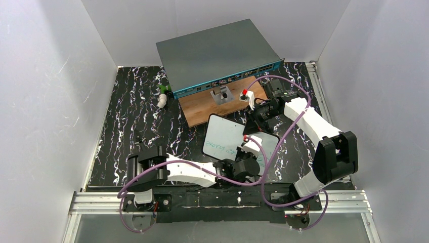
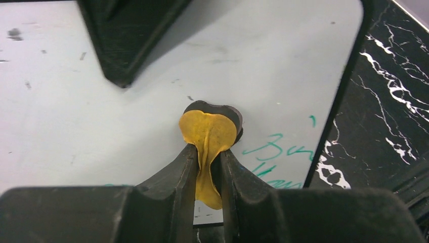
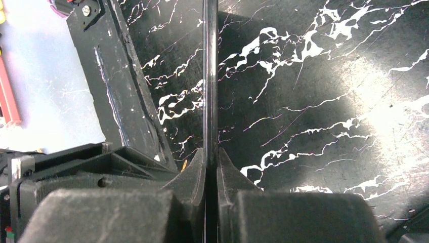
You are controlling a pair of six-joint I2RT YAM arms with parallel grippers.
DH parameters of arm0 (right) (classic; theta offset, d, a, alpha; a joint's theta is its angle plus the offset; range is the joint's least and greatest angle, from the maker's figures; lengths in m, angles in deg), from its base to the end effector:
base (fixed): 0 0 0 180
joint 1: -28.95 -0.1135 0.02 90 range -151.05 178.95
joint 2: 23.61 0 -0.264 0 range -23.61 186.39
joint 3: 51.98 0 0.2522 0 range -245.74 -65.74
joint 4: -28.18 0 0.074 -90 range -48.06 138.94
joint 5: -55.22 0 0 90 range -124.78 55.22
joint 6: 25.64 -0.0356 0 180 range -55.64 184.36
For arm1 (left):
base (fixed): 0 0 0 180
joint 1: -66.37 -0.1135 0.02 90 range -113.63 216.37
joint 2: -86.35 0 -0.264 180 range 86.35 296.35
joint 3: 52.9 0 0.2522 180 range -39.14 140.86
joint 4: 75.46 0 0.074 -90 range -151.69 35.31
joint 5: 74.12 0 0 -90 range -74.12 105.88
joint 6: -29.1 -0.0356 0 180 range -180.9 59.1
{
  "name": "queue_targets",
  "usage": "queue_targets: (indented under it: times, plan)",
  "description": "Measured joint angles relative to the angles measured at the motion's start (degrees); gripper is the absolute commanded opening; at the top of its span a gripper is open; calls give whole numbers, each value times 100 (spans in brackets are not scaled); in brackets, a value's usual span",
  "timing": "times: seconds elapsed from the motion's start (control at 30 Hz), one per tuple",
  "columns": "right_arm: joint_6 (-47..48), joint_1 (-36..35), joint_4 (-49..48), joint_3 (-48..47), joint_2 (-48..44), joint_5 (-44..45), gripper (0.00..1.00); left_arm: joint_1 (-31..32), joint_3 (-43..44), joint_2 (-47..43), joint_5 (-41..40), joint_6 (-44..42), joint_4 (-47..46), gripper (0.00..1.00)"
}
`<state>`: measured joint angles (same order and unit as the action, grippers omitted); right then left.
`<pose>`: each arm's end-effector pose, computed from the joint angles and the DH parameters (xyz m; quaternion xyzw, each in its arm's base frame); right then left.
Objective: Erase the whiteboard
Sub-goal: Erase the whiteboard at the center of the board.
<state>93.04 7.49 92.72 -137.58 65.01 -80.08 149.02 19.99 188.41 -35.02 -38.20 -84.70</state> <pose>0.2730 0.1345 0.2726 -0.4514 0.7882 0.3657 0.2030 0.0768 -0.3793 0.2159 0.1557 0.7637 -0.1989 0.5941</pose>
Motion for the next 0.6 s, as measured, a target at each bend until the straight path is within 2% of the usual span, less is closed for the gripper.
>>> queue_targets:
  times: [0.33,0.6]
  plan:
    - [-11,7,-31,0,0,2,1,-42,-59,-83,74,-87,-33,0]
    - [-2,7,7,0,-2,-13,1,188,769,511,337,-393,-201,0]
